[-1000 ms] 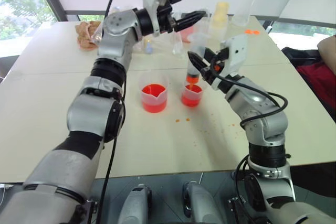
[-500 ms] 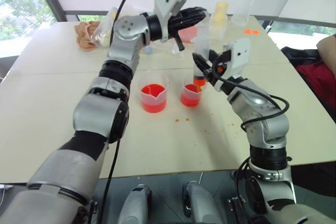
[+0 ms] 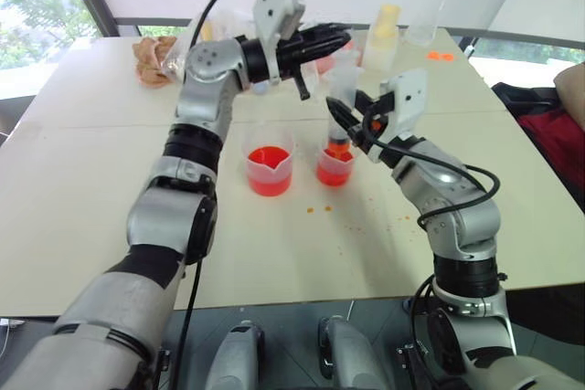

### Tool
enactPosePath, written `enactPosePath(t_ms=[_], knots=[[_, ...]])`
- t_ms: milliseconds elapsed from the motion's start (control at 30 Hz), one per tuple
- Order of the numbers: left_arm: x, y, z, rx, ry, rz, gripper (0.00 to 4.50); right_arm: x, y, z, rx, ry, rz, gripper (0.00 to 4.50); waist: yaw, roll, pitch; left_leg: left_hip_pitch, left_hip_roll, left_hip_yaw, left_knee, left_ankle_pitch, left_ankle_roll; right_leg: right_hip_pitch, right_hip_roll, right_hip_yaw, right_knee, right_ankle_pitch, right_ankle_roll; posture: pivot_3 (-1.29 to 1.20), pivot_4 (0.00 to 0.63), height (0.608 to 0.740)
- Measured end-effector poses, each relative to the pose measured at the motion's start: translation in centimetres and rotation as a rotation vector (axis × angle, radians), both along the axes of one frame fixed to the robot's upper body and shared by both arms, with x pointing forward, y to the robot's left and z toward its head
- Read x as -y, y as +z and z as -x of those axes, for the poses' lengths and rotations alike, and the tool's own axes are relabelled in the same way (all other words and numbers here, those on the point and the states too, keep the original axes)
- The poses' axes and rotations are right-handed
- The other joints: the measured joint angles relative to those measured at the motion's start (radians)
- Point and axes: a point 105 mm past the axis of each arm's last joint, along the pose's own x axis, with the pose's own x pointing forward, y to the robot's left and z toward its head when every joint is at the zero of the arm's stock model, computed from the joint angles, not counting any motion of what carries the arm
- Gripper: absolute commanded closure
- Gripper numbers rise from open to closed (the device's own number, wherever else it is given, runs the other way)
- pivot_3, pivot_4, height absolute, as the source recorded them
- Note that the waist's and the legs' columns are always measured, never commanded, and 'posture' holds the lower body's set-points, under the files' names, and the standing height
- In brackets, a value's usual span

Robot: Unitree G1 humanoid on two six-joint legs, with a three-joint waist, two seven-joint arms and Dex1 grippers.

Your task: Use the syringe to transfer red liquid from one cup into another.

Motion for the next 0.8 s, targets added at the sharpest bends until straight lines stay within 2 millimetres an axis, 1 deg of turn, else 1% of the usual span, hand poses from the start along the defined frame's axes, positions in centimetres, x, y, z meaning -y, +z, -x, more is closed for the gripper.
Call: enactPosePath(t_ms=[367,600,667,767,800], knots=[[0.1,-1.6,0.3,-0.025,-0.002,-0.001,4.46,0.6,-0.2,-0.1,-0.003,0.018,0.046,3.1,0.0,0.0,0.0,0.0,0.0,0.0,0.0,0.0,0.0,0.0,0.0,0.0,0.0,0.0,0.0,0.0,0.15,0.74],[0.1,-1.9,0.3,-0.028,0.011,0.004,4.46,0.5,-0.4,-0.3,-0.014,0.023,0.046,3.1,0.001,0.0,0.0,0.0,0.0,0.0,0.0,0.0,0.0,0.0,0.0,0.0,0.0,0.0,0.0,0.0,0.15,0.74],[0.1,-2.0,0.3,-0.042,0.008,0.002,3.74,0.6,-0.4,-0.5,-0.018,0.021,0.044,3.1,0.001,0.0,0.0,0.0,0.0,0.0,0.0,0.0,0.0,0.0,0.0,0.0,0.0,0.0,0.0,0.0,0.15,0.74],[0.9,-2.5,0.7,-0.102,-0.042,0.025,2.57,1.5,0.8,-1.1,0.012,-0.031,0.025,3.1,0.003,0.0,0.0,0.0,0.0,0.0,0.001,0.0,0.0,0.0,0.0,0.0,0.0,0.0,0.0,0.0,0.15,0.74],[0.8,-2.3,0.7,-0.12,-0.046,0.042,1.95,1.7,1.2,-1.1,0.025,-0.038,0.021,3.1,0.002,0.0,0.0,0.0,0.0,0.0,0.001,0.0,0.0,0.0,0.0,0.0,0.0,0.0,0.0,0.0,0.15,0.74]])
